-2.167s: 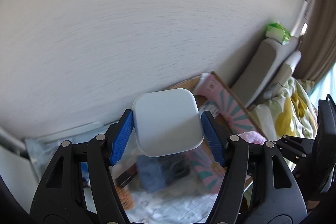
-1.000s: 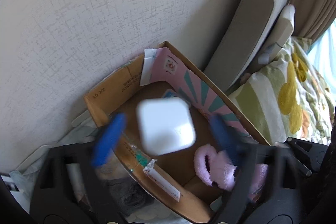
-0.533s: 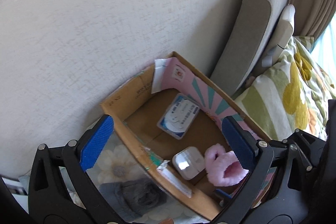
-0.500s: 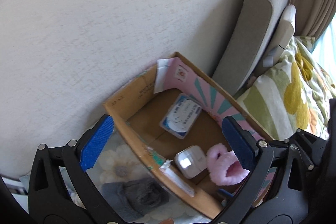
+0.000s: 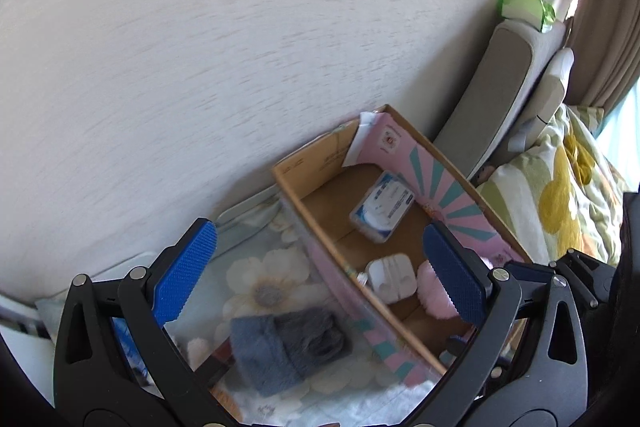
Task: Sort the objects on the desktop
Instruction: 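Move both tools back over the remaining objects on the cloth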
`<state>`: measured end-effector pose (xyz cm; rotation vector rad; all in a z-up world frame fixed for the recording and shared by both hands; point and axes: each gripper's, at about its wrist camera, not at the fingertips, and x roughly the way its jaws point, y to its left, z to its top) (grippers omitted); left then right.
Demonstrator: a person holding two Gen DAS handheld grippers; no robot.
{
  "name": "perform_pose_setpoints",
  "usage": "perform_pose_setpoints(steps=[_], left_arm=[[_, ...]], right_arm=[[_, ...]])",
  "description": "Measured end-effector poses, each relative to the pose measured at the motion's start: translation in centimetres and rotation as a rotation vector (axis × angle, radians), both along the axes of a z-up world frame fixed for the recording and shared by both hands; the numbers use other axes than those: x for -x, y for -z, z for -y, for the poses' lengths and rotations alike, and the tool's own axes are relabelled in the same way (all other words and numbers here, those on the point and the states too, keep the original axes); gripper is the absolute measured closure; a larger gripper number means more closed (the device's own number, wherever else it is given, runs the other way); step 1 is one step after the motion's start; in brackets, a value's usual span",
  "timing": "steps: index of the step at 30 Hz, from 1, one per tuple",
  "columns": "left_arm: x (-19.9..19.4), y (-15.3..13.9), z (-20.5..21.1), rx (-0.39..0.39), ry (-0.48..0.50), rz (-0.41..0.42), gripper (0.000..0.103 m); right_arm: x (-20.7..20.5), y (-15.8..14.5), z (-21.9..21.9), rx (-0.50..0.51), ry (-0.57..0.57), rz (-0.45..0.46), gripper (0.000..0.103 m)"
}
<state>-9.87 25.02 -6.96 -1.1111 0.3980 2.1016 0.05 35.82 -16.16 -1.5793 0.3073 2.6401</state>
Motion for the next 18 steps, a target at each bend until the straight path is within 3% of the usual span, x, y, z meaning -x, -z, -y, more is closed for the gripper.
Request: perform_pose_setpoints(steps=[3, 8, 12, 18], left_arm=[[-0.8, -0.8, 3.4, -0.012, -0.031, -0.019, 0.000], [-1.6, -1.2, 11.0, -0.033, -0.112, -0.031, 0.000], [-1.4, -0.9, 18.0, -0.039, -0.239, -0.040, 0.000], [-1.1, -1.3, 26.1, -0.008, -0.399, -0.076, 0.000]], right_arm=[[-0.1, -0.6, 1.0, 0.024, -0.020, -0.018, 0.021], [-0.1, -2.5, 4.3, -0.022, -0.089, -0.101, 0.020], [0.0, -3.5, 7.0, -0.049, -0.147, -0.165, 0.020], [1.1, -3.6, 10.2, -0.049, -0.229, -0.177, 0.020]])
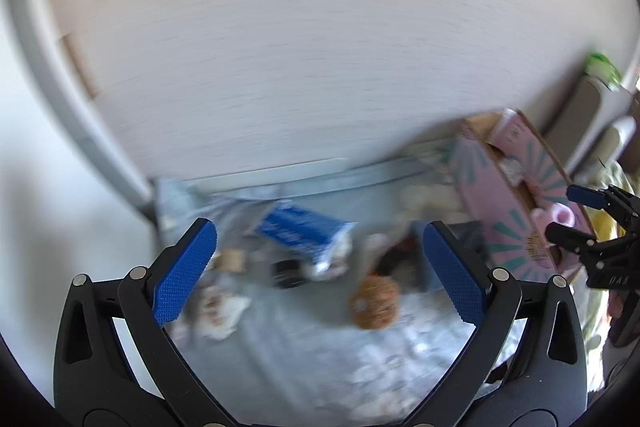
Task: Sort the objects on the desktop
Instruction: 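Move both tools back over the remaining objects on the cloth, then grasp the blue tissue pack with the right tool while the left grasps the white cat plush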
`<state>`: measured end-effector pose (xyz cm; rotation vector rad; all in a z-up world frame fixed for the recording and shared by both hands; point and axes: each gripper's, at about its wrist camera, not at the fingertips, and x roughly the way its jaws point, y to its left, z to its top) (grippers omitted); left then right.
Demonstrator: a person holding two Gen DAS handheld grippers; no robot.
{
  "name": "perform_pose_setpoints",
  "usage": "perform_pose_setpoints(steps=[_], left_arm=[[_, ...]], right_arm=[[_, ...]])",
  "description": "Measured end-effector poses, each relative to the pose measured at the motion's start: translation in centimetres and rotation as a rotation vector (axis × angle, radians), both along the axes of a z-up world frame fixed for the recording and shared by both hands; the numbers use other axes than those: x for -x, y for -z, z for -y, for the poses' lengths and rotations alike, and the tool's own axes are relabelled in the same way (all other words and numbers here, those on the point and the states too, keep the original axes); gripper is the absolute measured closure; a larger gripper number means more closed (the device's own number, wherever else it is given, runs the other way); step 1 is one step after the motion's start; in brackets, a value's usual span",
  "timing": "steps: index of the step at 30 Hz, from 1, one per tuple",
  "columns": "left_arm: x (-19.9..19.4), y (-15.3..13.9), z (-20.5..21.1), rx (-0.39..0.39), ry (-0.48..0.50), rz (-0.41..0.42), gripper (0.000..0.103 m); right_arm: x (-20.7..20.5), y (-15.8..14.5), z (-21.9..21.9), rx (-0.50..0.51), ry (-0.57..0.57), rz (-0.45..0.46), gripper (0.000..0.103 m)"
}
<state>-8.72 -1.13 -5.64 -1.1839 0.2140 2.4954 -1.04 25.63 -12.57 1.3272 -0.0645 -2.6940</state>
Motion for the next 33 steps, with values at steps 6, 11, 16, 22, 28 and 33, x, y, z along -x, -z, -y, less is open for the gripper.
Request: perform_pose_setpoints(steps=[6, 11, 16, 22, 28, 33], left_arm=[[-0.4, 0.4, 5.6, -0.028, -0.128, 0.014, 0.000], [-2.1, 3.5, 8.1, -0.032, -0.181, 0.004, 0.000], [-3.3, 8.8, 9.8, -0.064, -0.246, 0.046, 0.002], [-2.2, 12.8, 9.1, 0.045, -0.227, -0.017, 0.010], [0.0, 16.0, 7.5, 0.188, -0.153, -0.037, 0.033], [0.8, 17.1, 7.1, 0.221, -0.110, -0.036, 0.033]], right_arm=[[2.7, -0.1, 3.0, 0.003, -0.091, 0.034, 0.020], [5.2, 1.3, 6.1, -0.040, -0.205, 0.098, 0.020], [7.6, 4.0, 8.5, 0.007, -0.317, 0.165, 0.020], [10.9, 6.9, 12.0, -0.068, -0.419, 0.203, 0.020], [14.2, 9.7, 15.6, -0.089, -0.529, 0.198, 0.020], [16.6, 11.4, 17.8, -0.046, -0.564, 0.289, 0.020]])
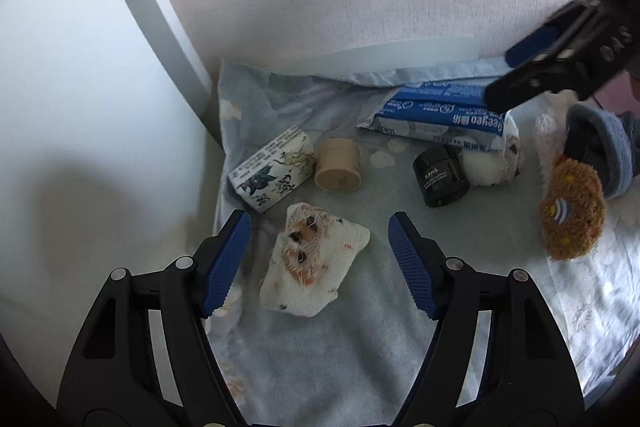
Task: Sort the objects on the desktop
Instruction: 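Grasp the blue tissue pack with the right tool while the left grasps the white cat plush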
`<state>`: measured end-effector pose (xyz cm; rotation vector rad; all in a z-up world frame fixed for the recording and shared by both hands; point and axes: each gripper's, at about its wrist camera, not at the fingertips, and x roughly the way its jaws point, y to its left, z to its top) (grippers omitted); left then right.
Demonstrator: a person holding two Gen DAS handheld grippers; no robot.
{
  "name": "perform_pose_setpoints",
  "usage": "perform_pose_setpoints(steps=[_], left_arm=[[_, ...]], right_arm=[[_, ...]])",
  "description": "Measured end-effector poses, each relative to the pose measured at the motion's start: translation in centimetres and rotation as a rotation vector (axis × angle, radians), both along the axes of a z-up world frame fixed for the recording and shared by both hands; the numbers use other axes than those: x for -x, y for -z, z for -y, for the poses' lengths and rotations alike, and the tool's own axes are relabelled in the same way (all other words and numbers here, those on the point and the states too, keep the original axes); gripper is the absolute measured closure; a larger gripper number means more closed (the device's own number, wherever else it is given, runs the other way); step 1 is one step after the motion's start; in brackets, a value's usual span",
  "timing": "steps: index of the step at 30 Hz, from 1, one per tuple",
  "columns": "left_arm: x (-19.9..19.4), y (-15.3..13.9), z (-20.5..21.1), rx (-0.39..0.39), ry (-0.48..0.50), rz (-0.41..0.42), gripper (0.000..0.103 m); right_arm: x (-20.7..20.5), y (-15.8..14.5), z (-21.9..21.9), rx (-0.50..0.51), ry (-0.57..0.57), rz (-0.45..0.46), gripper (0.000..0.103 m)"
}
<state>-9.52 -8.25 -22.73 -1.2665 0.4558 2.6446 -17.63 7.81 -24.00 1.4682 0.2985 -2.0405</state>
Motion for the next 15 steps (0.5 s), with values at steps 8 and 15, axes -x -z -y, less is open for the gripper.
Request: perform_pose_setpoints(steps=[8, 15], left_arm=[[1.3, 2.1, 0.7, -0.074, 0.018, 0.062, 0.033], [1.4, 3.3, 1.3, -0.070, 0.009, 0.079, 0.043]], right_arm=[[2.7, 2.8, 3.9, -0.019, -0.033, 0.110, 0.021], [3.2, 3.8, 5.1, -0.053, -0.037, 0.105, 0.021]])
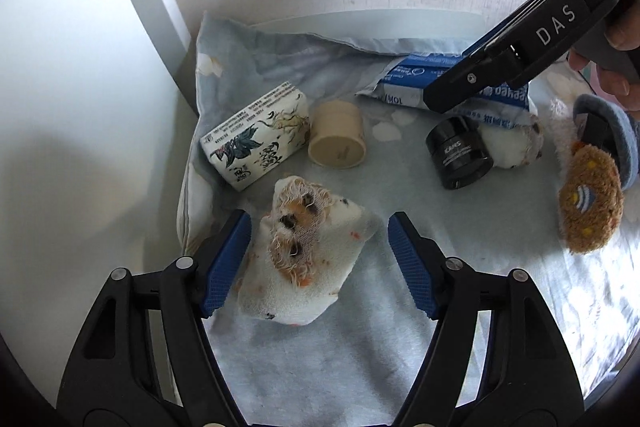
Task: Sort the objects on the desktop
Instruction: 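Grasp the blue tissue pack with the right tool while the left grasps the white cat plush, then lift and carry the tissue pack and cat plush over the cardboard box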
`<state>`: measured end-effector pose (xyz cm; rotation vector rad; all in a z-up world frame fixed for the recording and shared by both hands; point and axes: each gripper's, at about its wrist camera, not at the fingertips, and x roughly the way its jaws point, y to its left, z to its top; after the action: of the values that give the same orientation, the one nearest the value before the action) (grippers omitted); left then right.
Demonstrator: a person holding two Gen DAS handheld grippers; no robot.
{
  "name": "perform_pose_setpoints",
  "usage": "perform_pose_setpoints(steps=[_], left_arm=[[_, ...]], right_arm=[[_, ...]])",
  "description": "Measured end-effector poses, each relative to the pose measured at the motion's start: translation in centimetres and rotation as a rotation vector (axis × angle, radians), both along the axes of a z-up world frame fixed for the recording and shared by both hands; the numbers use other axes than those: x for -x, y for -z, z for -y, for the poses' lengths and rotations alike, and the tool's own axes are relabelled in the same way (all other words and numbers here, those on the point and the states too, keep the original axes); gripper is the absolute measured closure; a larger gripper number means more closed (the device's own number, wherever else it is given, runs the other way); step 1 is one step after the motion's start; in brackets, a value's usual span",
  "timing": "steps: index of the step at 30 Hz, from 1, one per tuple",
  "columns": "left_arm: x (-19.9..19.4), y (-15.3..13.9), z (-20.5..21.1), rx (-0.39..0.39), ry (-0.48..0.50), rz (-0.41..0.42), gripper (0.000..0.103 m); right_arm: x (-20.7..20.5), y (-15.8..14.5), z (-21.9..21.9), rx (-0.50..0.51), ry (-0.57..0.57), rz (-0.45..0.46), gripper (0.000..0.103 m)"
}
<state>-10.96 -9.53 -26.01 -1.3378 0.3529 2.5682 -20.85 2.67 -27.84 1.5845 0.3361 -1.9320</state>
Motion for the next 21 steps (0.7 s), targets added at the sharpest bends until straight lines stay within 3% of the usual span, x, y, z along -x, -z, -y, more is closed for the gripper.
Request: perform_pose_setpoints(steps=[1, 4, 5, 10, 21], left_arm=[[0.1, 0.1, 0.0, 0.003, 0.002, 0.004, 0.051], [0.1, 0.2, 0.1, 0.005, 0.002, -0.006, 0.059], [0.0, 0.2, 0.2, 0.007, 0.003, -0.006, 0.060], [0.0, 0.1, 0.1, 0.008, 0.005, -0.003, 0.068], [-0.6, -5.8, 0.1, -0.039, -0.011, -0.050, 0.068]], right_arm=[[-0.1, 0.2, 0.1, -0.005, -0.004, 0.003, 0.022], [-0.6, 0.4, 0.5, -0.040, -0.026, -0.026, 0.044], [-0.7, 0.4, 0.6, -0.057, -0.038, -0.039, 0.045], [-1.5, 0.1, 0.8, -0.071, -0.053, -0.077, 0.047], [-5.1, -5.5, -0.6, 0.000, 0.000, -0.160, 0.047]])
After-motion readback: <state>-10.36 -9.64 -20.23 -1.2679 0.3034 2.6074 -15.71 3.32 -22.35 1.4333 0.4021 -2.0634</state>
